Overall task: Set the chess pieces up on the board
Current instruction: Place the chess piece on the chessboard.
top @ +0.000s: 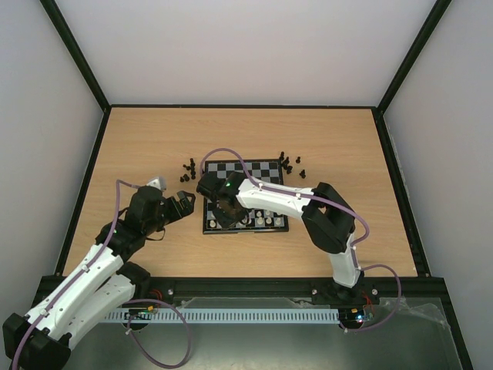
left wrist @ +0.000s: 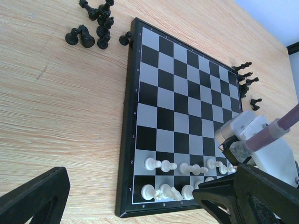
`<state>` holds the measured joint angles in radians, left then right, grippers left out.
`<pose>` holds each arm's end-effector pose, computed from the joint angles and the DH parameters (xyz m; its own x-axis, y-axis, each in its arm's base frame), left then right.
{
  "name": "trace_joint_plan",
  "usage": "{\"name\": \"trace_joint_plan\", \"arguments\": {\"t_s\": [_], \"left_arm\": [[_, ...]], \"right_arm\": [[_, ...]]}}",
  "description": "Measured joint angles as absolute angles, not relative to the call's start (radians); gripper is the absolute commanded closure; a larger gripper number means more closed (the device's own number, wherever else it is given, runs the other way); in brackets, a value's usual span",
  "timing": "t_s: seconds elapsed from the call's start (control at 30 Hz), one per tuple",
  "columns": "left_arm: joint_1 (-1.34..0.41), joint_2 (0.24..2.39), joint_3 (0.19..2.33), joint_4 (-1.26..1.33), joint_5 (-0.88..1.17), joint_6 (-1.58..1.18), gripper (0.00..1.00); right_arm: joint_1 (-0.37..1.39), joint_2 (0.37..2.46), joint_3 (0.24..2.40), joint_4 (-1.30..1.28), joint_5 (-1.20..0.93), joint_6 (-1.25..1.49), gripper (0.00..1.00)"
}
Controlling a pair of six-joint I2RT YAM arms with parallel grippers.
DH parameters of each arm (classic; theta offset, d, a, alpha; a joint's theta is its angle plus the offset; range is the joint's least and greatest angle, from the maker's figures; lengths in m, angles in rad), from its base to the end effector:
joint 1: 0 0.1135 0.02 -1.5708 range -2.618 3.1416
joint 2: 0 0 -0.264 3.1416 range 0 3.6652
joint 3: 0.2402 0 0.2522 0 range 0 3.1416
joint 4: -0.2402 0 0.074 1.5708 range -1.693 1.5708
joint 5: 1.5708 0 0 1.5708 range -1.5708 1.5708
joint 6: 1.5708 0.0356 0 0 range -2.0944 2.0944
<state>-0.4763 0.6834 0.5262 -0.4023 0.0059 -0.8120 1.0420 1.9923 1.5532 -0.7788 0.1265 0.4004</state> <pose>0.1417 -0.0733 0.2429 -0.6605 -0.4758 -0.5809 -0.0238 0.7865 -0.6172 0.2122 0.3543 0.2020 -0.7612 -0.5364 -0.3644 -0.5840 0.8114 0.0257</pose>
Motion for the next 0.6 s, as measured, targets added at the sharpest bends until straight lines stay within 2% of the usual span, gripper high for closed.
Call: {"name": "trace_joint_plan", "arguments": {"t_s": [0.6], "left_arm": [[-0.476, 0.691, 0.526, -0.402, 0.0, -0.812, 0.01]], "right_arm": [[1.033, 2.011, 1.558, -0.772, 0.112, 0.385, 0.87]]}}
